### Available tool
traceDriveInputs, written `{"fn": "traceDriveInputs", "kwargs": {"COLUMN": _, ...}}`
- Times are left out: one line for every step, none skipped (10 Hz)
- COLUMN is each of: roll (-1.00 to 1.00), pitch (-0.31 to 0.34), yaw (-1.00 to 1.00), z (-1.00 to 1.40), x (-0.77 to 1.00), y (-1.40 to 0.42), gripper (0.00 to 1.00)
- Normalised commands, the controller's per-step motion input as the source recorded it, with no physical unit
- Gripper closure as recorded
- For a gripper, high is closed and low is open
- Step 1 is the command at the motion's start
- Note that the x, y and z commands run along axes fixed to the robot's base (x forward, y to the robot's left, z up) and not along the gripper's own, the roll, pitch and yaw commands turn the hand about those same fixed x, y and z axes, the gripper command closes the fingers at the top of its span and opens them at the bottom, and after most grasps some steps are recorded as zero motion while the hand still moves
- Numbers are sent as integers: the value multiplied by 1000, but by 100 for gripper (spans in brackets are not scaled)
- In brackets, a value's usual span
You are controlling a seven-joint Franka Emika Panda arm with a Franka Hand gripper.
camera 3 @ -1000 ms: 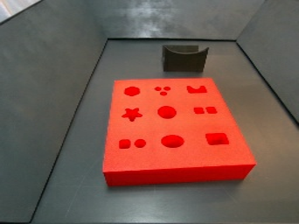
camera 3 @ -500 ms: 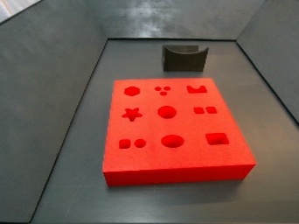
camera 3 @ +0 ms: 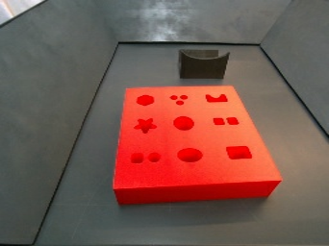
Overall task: Pick up the hexagon object. Move up. Place the hexagon object on the fixture. Regrasp the hexagon object. Move to above the board. Insert the hexagon object.
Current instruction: Move to above the board, then insert the hexagon object.
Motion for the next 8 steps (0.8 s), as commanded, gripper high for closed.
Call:
{"fn": "traceDriveInputs", "kwargs": {"roll": -1000, "pitch": -173, "yaw": -105, "z": 6, "x": -138, "y": -18, "gripper": 100}}
{"fn": "traceDriveInputs", "kwargs": {"roll": -932, "pitch": -177, "yaw": -97, "z": -1, "x": -109, "y": 15, "gripper": 100}}
{"fn": "traceDriveInputs", "kwargs": {"roll": -706, "pitch": -146, "yaw": -67, "z": 1, "x": -97, "y": 28, "gripper": 100}}
{"fn": "traceDriveInputs", "kwargs": {"roll": -438, "pitch": -110, "yaw": -33, "z": 3, "x": -81, "y": 22, "gripper": 100}}
{"fn": "traceDriveInputs", "kwargs": {"roll": -335, "pitch": -93, "yaw": -30, "z": -2, "x": -68, "y": 20, "gripper": 100}}
{"fn": "traceDriveInputs", "kwargs": {"roll": -205, "pitch": -58, "yaw": -21, "z": -1, "x": -47, "y": 19, "gripper": 100}}
{"fn": "traceDriveInputs", "kwargs": {"roll": 0, "pitch": 0, "yaw": 0, "z": -43, "x": 0, "y": 0, "gripper": 100}}
{"fn": "traceDriveInputs", "kwargs": {"roll": 11, "pitch": 0, "yaw": 0, "z": -240, "x": 0, "y": 0, "gripper": 100}}
